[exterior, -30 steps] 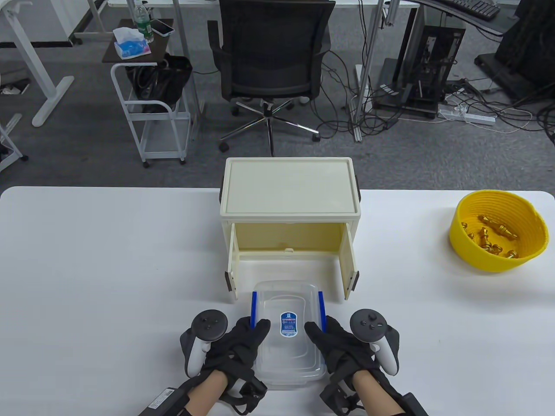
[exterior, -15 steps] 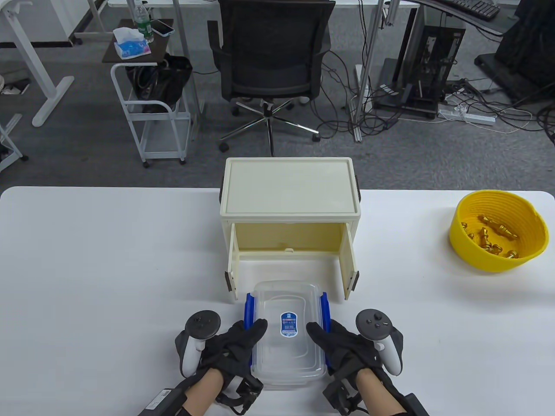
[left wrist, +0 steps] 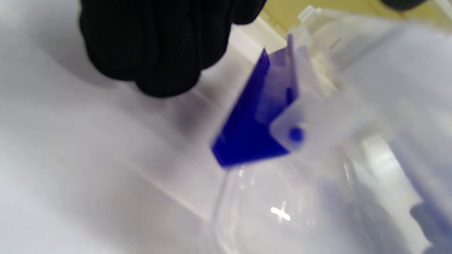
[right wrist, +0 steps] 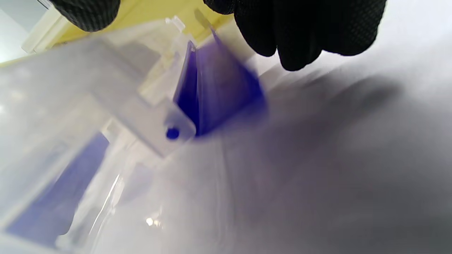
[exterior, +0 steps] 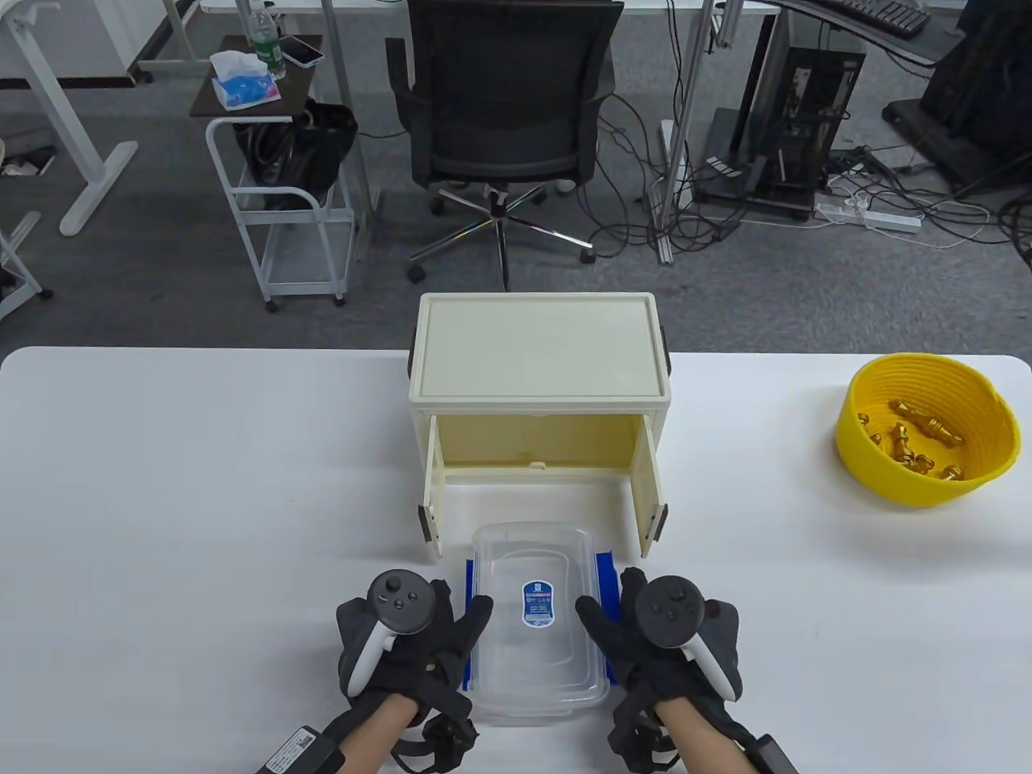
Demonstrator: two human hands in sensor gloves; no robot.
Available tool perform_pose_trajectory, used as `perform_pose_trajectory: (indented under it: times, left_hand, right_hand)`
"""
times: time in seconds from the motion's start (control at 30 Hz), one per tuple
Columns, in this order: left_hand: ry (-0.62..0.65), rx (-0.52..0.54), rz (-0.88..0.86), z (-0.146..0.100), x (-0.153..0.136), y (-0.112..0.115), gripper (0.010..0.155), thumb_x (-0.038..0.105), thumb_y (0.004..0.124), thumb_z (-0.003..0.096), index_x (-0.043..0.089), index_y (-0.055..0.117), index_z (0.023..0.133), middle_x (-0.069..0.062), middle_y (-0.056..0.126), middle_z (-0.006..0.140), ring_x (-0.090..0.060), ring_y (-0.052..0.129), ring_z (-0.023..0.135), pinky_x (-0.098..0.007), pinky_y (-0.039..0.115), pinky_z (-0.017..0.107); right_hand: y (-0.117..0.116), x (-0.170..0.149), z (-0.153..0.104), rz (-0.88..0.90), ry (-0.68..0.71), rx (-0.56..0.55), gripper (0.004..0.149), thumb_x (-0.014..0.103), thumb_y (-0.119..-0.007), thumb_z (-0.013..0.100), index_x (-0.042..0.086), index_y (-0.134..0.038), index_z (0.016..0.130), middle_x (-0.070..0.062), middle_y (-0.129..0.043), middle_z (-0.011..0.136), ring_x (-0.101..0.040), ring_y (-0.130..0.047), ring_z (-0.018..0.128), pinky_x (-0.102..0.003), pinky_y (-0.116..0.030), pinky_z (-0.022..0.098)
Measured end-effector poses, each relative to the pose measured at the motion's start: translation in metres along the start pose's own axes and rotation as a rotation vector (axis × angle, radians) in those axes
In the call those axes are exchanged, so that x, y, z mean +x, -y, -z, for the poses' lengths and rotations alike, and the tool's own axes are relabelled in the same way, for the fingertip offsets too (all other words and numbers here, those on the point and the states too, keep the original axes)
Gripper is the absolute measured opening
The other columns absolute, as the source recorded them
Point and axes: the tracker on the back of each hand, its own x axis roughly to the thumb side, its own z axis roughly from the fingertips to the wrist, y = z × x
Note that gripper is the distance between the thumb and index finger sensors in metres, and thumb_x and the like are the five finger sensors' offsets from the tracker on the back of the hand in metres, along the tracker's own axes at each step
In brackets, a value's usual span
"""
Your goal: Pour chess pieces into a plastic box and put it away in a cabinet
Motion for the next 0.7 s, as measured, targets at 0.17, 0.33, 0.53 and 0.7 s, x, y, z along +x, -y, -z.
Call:
perform_pose_trajectory:
  times: [0.17,0.33,0.53,0.7]
  left_hand:
    - [0.026,-0.065,0.033,-0.005,0.007,0.002,0.088,0.069,0.048,0.0549,0.006,0.029,0.113,-0.032,0.048,0.114,-0.052,0.063,0.098,-0.06,0.069,0.065]
    - [0.042,-0.117,0.115,-0.007,0.014,0.01,0.085,0.066,0.05,0.0569,0.005,0.027,0.113,-0.032,0.04,0.116,-0.054,0.053,0.101,-0.063,0.063,0.068]
    - [0.081,-0.105,0.148,-0.01,0.02,0.02,0.087,0.064,0.05,0.0574,0.0,0.023,0.111,-0.032,0.037,0.116,-0.053,0.05,0.103,-0.064,0.062,0.068]
    - [0.087,-0.098,0.145,-0.009,0.02,0.021,0.088,0.063,0.05,0.0575,-0.001,0.022,0.11,-0.033,0.038,0.115,-0.053,0.052,0.102,-0.063,0.063,0.068]
  right_hand:
    - [0.003,0.003,-0.003,0.025,0.01,0.035,0.085,0.06,-0.056,0.06,-0.005,-0.037,0.112,-0.039,-0.058,0.102,-0.058,-0.069,0.086,-0.059,-0.072,0.059]
    - [-0.009,0.009,-0.001,-0.071,0.021,0.205,0.083,0.059,-0.053,0.061,-0.004,-0.037,0.113,-0.039,-0.052,0.105,-0.06,-0.061,0.091,-0.062,-0.07,0.062]
    - [-0.013,0.014,-0.002,-0.043,0.051,0.243,0.085,0.058,-0.048,0.061,-0.008,-0.032,0.112,-0.041,-0.048,0.106,-0.06,-0.057,0.093,-0.063,-0.068,0.063]
    - [-0.013,0.015,-0.002,-0.057,0.066,0.249,0.086,0.057,-0.047,0.061,-0.01,-0.03,0.111,-0.041,-0.045,0.107,-0.061,-0.056,0.094,-0.064,-0.067,0.063]
